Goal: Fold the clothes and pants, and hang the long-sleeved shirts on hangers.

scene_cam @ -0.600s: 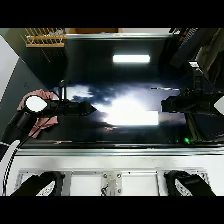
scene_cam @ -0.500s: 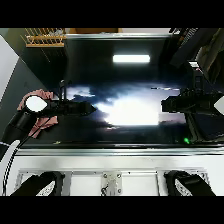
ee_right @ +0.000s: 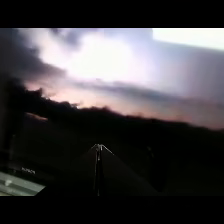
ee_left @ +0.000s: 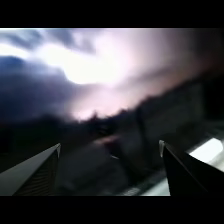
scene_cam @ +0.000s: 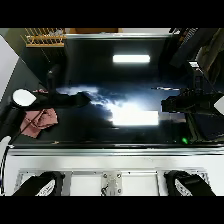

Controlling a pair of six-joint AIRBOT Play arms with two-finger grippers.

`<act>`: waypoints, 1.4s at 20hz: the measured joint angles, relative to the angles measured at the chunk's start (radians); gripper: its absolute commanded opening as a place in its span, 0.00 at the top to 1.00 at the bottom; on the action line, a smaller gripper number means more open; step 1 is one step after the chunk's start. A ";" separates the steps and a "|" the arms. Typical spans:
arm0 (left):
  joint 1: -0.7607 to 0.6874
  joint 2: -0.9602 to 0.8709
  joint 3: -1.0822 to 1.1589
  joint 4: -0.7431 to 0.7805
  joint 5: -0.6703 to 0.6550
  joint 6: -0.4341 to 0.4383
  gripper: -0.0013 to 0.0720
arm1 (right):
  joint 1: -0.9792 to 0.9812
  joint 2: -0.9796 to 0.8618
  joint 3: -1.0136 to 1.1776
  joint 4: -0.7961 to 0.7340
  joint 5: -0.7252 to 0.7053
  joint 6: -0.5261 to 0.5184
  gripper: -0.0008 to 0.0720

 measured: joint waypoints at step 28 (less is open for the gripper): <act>0.240 -0.379 0.311 0.923 -0.113 -0.262 0.97 | 0.000 0.000 0.000 0.000 0.000 0.000 0.98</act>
